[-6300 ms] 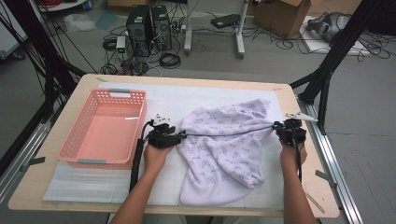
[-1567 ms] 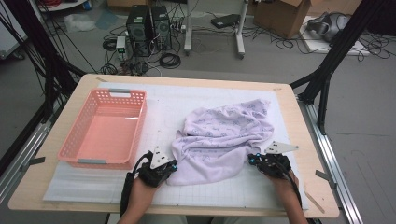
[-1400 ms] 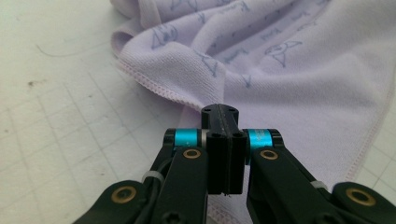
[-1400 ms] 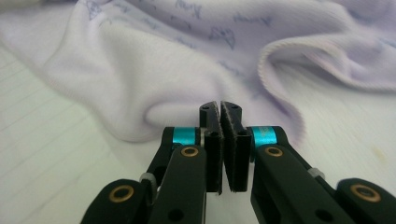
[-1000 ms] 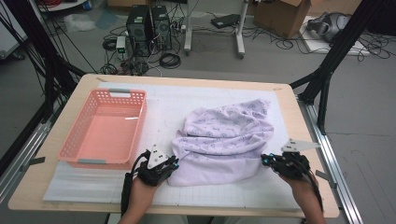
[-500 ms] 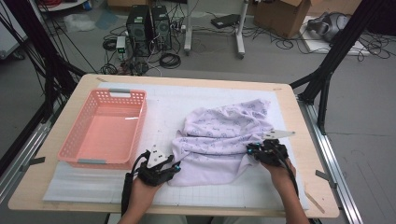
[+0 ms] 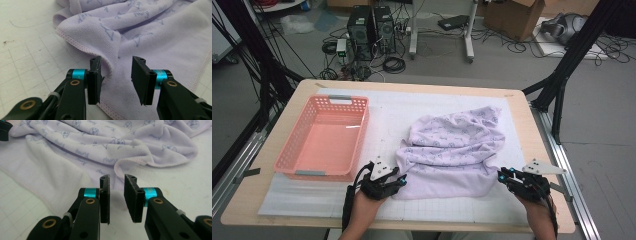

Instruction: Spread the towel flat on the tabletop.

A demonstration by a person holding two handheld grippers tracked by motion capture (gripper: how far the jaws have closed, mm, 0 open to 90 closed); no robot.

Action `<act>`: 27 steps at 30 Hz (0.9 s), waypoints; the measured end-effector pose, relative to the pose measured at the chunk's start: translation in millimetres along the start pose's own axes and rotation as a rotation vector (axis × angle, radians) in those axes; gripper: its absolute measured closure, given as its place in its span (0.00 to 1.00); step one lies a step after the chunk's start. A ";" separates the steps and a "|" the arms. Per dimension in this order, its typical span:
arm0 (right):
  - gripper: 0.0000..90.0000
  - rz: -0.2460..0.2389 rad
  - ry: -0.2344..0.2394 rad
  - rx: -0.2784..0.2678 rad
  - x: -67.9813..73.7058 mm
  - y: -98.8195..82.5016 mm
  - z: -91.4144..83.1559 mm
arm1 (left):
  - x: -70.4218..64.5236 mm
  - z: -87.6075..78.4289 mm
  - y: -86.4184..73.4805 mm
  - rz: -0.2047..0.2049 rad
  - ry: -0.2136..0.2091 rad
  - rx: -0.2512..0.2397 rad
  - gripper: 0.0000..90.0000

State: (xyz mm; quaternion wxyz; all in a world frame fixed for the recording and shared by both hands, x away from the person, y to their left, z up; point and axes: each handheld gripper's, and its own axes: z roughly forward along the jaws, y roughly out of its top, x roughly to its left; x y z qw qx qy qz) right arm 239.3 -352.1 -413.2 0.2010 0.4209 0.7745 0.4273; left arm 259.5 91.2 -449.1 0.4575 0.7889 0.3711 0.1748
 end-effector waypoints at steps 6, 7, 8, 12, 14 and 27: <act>0.86 -0.001 -0.024 0.025 -3.4 -14.0 -14.5 | 0.2 0.0 0.1 0.000 -0.002 0.003 0.66; 0.87 0.007 -0.018 0.054 -4.5 -18.1 -12.8 | 0.1 0.0 0.1 0.000 -0.002 0.002 0.66; 0.88 0.009 -0.011 0.068 -4.8 -20.6 -10.5 | 0.1 0.1 0.1 0.001 -0.002 0.002 0.66; 0.87 -0.011 0.034 0.120 0.1 -25.1 11.0 | -0.1 -0.4 0.0 0.007 -0.004 0.012 0.67; 0.78 -0.019 0.031 0.127 3.8 -20.5 22.6 | -0.3 -0.5 -0.1 0.005 -0.008 0.018 0.67; 0.95 -0.062 -0.057 0.181 15.0 -2.8 48.9 | -1.6 -7.2 -6.5 0.019 -0.029 0.085 0.53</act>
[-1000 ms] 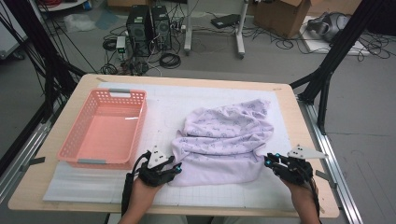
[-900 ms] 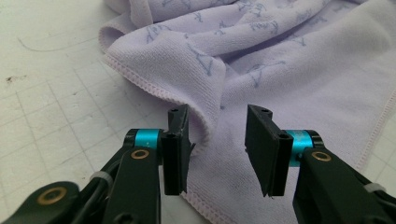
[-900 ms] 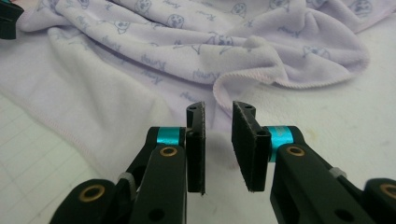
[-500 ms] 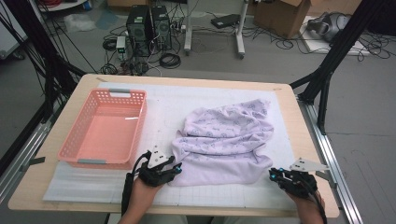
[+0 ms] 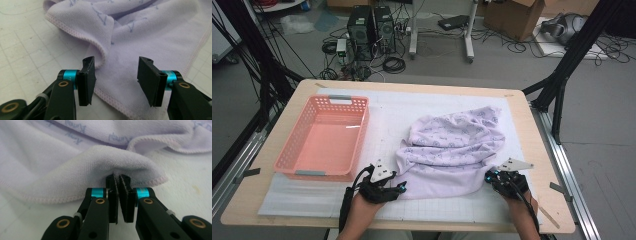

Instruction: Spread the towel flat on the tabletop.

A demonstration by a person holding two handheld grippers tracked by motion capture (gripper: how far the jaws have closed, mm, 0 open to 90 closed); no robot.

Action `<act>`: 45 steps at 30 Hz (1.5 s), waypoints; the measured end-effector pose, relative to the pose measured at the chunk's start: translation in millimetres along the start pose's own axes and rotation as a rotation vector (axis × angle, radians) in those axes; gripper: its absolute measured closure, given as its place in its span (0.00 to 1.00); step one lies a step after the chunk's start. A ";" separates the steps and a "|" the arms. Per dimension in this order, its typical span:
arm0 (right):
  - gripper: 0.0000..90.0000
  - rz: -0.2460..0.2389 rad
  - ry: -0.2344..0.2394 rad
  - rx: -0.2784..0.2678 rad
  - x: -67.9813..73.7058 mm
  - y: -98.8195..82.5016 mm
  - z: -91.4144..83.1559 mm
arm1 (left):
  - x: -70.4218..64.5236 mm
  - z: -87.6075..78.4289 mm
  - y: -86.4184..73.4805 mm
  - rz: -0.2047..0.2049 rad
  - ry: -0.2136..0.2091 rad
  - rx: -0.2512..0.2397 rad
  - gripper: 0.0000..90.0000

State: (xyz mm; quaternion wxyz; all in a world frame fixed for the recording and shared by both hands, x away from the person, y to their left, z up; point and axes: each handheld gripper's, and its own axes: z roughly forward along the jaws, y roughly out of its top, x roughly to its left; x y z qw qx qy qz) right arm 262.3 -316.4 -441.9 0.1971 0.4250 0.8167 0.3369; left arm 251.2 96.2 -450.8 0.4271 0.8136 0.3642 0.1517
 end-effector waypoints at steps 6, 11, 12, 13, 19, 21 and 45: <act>0.95 0.063 0.006 -0.024 -15.2 -24.3 -33.2 | -2.5 -3.6 -2.6 -0.003 0.004 0.003 0.53; 0.95 0.071 0.025 -0.021 -13.9 -38.8 -44.8 | -13.1 -3.6 -4.7 0.019 -0.008 0.016 0.58; 0.95 0.070 0.027 -0.025 -12.3 -39.6 -45.8 | -17.7 -3.7 -5.9 0.030 0.006 0.013 0.59; 0.95 0.071 0.030 -0.025 -9.3 -40.2 -47.1 | -20.4 -4.0 -6.6 0.035 0.020 0.010 0.61; 0.95 0.048 0.028 -0.019 3.7 -48.8 -54.7 | -39.2 -7.6 -11.9 0.065 0.077 -0.013 0.98; 0.95 0.050 0.026 -0.023 5.8 -52.7 -58.8 | -41.4 -11.4 -15.2 0.049 0.070 -0.019 0.98; 0.95 0.039 0.043 -0.011 41.5 -101.7 -110.5 | -77.2 -59.4 -49.7 -0.011 -0.051 -0.064 0.97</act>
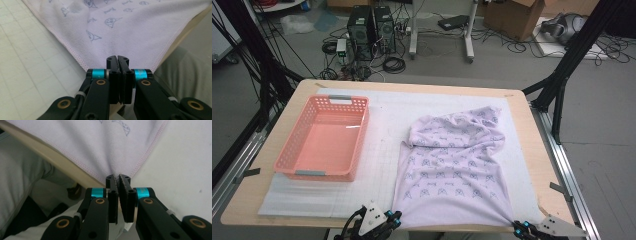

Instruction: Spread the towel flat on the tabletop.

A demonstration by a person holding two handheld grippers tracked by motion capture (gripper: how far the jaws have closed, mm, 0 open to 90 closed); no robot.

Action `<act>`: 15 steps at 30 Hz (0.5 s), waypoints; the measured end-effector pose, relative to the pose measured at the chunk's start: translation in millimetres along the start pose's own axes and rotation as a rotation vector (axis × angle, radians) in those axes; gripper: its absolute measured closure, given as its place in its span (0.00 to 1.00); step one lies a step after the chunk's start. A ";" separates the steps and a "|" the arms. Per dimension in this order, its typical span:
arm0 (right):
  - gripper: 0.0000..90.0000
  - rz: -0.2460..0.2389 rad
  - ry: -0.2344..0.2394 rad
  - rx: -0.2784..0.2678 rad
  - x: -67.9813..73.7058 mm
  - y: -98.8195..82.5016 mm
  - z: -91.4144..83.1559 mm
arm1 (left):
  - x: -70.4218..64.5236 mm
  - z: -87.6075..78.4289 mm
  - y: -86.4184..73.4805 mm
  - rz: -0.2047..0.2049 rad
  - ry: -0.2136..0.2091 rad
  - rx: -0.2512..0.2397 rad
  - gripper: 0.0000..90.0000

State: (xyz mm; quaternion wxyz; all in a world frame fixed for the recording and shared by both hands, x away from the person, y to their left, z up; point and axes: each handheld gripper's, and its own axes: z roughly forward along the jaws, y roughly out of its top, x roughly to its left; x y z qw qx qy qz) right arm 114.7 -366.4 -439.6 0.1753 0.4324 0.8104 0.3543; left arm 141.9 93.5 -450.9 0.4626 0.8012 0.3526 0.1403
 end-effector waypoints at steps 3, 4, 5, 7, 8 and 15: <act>0.95 -0.002 0.011 0.014 2.8 -9.3 -5.2 | -4.8 -1.8 -3.6 0.006 -0.002 0.005 0.97; 0.95 0.009 0.020 0.010 2.8 -12.4 -6.8 | -5.4 -1.4 -3.4 0.007 0.008 -0.002 0.94; 0.93 0.012 0.025 0.004 2.3 -13.4 -7.4 | -4.6 0.0 -1.9 0.009 0.030 -0.014 0.86; 0.82 0.033 0.013 -0.036 0.5 -13.0 -8.9 | -0.2 2.8 1.4 0.002 0.043 -0.036 0.69; 0.79 0.056 0.010 -0.064 -2.5 -10.7 -9.2 | 2.5 4.3 3.3 0.001 0.048 -0.049 0.66; 0.73 0.090 -0.077 -0.122 -18.7 11.6 8.5 | 33.3 18.7 19.5 -0.045 0.062 -0.080 0.56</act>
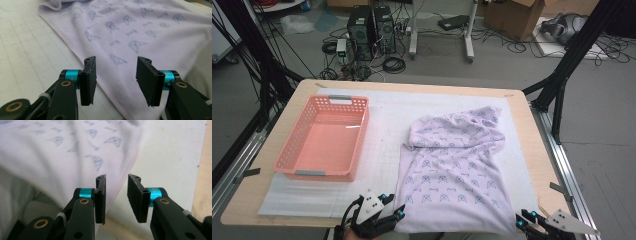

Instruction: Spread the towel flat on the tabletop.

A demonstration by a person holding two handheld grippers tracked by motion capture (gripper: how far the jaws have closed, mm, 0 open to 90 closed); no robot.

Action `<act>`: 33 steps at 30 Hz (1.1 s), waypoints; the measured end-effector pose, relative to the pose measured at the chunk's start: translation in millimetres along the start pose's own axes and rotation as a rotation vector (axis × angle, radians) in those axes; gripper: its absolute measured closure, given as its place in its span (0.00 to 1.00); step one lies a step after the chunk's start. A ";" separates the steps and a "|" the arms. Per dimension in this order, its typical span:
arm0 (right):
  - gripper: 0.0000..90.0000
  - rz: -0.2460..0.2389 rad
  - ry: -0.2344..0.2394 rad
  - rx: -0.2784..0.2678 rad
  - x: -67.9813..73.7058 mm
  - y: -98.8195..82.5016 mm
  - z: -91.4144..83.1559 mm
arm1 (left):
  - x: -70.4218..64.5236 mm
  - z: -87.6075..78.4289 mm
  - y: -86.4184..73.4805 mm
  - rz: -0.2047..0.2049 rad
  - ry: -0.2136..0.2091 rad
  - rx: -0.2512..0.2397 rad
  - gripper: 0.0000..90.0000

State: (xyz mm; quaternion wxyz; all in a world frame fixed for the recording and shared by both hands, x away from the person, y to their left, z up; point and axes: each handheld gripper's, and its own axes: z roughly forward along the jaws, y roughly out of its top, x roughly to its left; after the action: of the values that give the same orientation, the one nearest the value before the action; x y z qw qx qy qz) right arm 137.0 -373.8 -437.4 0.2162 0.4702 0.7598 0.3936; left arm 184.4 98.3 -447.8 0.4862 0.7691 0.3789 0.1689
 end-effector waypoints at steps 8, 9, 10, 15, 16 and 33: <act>0.61 0.029 -0.024 0.033 -1.2 14.5 45.8 | 7.8 26.2 2.2 -0.043 -0.021 0.079 0.49; 0.61 0.034 -0.026 0.037 -0.4 14.9 46.7 | 6.7 26.2 1.9 -0.036 -0.018 0.079 0.48; 0.62 0.026 -0.029 0.034 -0.2 15.0 47.1 | 5.7 26.1 1.3 -0.032 -0.012 0.076 0.48; 0.92 -0.020 0.013 0.052 5.2 15.9 44.9 | -3.1 23.8 -4.0 0.067 -0.011 0.061 0.75; 0.93 -0.031 0.007 0.057 6.9 16.7 45.1 | -3.4 23.6 -3.5 0.067 -0.025 0.065 0.82; 0.95 0.010 0.101 0.059 1.1 -10.6 -5.1 | -19.7 -10.0 -17.2 0.050 -0.100 0.088 0.94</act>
State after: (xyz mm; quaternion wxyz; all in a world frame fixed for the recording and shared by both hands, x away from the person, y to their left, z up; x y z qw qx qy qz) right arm 127.1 -377.5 -442.8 0.1615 0.4599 0.7785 0.3954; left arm 158.0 94.0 -456.1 0.4660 0.8063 0.3419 0.1258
